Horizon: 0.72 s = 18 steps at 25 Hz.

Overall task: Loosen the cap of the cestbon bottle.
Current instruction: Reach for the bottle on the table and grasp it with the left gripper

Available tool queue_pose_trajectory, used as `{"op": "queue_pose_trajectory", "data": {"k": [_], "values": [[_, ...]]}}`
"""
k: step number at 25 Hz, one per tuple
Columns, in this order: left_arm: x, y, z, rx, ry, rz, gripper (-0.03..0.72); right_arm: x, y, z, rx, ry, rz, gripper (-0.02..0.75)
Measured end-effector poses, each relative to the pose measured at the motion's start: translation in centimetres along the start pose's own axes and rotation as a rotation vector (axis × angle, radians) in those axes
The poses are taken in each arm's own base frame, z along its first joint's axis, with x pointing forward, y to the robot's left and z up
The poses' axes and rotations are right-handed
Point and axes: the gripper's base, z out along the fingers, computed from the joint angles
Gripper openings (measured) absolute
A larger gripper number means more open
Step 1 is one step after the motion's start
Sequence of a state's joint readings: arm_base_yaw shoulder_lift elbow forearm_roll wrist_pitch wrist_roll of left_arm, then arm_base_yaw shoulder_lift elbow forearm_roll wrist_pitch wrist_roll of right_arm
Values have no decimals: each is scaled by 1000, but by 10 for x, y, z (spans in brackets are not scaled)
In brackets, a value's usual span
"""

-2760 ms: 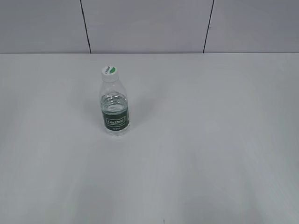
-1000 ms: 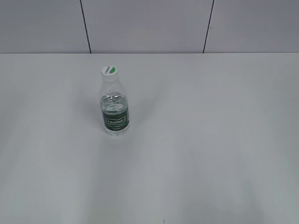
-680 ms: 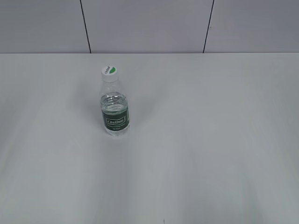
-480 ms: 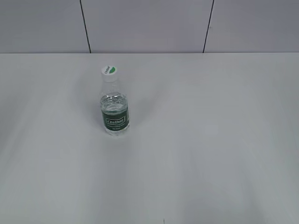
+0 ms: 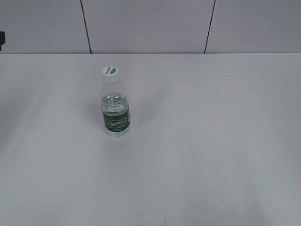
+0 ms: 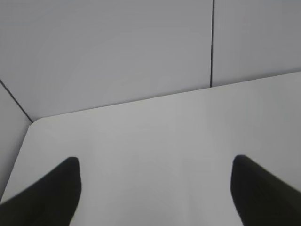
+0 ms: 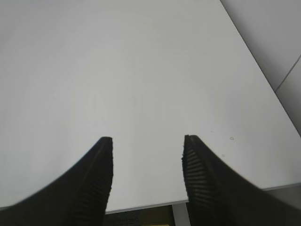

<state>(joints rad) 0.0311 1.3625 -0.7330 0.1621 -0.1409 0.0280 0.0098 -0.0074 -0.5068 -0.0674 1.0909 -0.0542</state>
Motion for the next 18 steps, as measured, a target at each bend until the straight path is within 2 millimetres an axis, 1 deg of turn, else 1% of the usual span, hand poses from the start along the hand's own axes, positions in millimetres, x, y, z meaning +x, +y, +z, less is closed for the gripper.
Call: {"op": "queue_pose_trajectory", "data": {"k": [2, 6, 10, 12, 14, 16, 18], "values": [[-3, 1, 15, 3, 8, 2, 589, 0, 0, 0, 0, 0, 0, 372], [0, 1, 48, 12, 47, -3, 589, 0, 0, 0, 0, 0, 0, 372], [6, 0, 76, 17, 63, -70, 587, 0, 0, 0, 0, 0, 0, 372], [8, -1, 85, 21, 47, -113, 586, 0, 0, 0, 0, 0, 0, 372], [8, -3, 90, 37, 10, -150, 587, 0, 0, 0, 0, 0, 0, 372], [7, -7, 94, 84, -37, -153, 585, 0, 0, 0, 0, 0, 0, 372], [5, -14, 98, 167, -104, -166, 585, 0, 0, 0, 0, 0, 0, 372]]}}
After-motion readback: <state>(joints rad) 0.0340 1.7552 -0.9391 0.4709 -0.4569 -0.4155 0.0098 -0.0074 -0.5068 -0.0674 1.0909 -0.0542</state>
